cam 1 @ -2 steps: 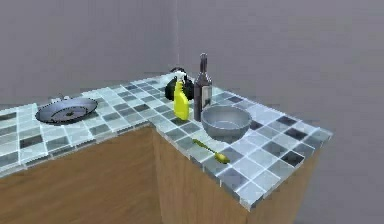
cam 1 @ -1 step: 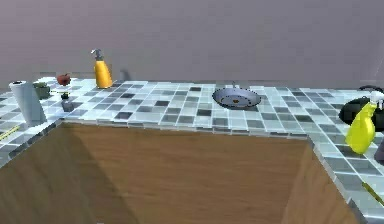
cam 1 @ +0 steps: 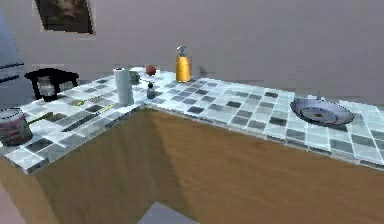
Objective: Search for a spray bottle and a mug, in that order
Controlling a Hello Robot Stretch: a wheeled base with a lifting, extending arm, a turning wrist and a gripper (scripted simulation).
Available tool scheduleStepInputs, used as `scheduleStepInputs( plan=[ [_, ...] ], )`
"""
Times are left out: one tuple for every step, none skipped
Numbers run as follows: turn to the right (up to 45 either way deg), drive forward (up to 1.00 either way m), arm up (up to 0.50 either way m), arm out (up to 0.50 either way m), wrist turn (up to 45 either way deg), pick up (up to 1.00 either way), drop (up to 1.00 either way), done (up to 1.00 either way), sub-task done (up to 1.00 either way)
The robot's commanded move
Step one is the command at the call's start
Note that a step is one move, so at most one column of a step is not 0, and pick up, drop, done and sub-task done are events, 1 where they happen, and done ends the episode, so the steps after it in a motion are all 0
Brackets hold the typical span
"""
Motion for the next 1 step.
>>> scheduleStepInputs(
  plan=[
    [0.0, 0.50, 0.00, 0.00, 0.0, 0.00, 0.00, 0.00, 0.00]
  ],
)
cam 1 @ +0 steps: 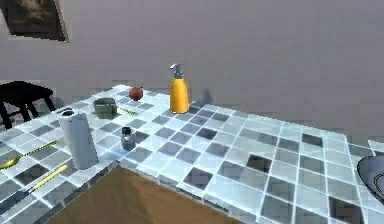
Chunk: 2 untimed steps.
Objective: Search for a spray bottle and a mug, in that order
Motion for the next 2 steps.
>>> scheduleStepInputs(
  plan=[
    [-24.0, 0.00, 0.00, 0.00, 0.0, 0.00, 0.00, 0.00, 0.00],
    [0.0, 0.00, 0.00, 0.00, 0.0, 0.00, 0.00, 1.00, 0.00]
  ],
)
